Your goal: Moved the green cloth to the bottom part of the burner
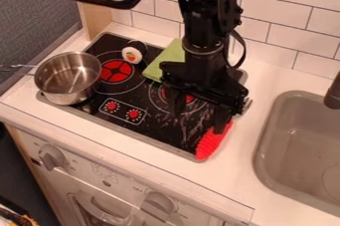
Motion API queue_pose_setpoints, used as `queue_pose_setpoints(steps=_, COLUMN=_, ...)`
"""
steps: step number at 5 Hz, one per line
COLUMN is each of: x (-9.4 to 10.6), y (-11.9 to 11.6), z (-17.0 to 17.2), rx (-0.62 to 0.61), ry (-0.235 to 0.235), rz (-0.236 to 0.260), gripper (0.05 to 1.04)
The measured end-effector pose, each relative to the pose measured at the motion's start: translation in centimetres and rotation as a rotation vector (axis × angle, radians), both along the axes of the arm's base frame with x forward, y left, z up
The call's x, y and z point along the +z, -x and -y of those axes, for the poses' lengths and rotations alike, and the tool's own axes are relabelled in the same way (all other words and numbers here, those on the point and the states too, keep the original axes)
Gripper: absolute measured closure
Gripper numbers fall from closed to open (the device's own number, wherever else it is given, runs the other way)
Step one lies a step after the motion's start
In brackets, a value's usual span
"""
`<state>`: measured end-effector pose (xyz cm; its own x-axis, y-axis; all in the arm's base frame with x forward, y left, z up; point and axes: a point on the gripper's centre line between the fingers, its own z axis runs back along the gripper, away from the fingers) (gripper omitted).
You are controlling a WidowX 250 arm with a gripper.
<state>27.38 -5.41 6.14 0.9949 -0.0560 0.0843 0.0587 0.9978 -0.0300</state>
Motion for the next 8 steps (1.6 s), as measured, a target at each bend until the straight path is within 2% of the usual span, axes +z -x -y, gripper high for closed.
queue_pose_setpoints(steps=1, x=-0.9, y=0.2, z=-0.1, rx=-0.005, ry=-0.012, rz=-0.037, gripper=0.083)
queue_pose_setpoints(steps=2, x=0.2, y=-3.1, z=-1.8, rx=0.003, ry=-0.053, rz=-0.003, gripper=0.083)
queue_pose_setpoints(steps=3, x=-0.5, y=-6.6, z=-2.8, rx=0.014, ry=-0.062, rz=-0.004, gripper=0.083)
queue_pose_setpoints(steps=4, x=-1.7, y=-9.9, z=-4.4, rx=0.051, ry=-0.045, rz=0.0, gripper=0.083)
queue_pose_setpoints(steps=5, x=-3.0, y=-11.9, z=-6.2, rx=0.072, ry=-0.038, rz=-0.036, gripper=0.083)
queue_pose_setpoints(steps=6, x=-2.6, y=-13.0, z=-7.8, rx=0.096, ry=-0.012, rz=-0.009, gripper=0.083)
queue_pose_setpoints(steps=7, x=-2.5, y=-13.0, z=-8.2, rx=0.101, ry=-0.008, rz=-0.005, gripper=0.083)
queue_pose_setpoints(steps=8, x=-4.7, y=-12.6, z=-8.1, rx=0.113, ry=-0.008, rz=-0.059, gripper=0.083)
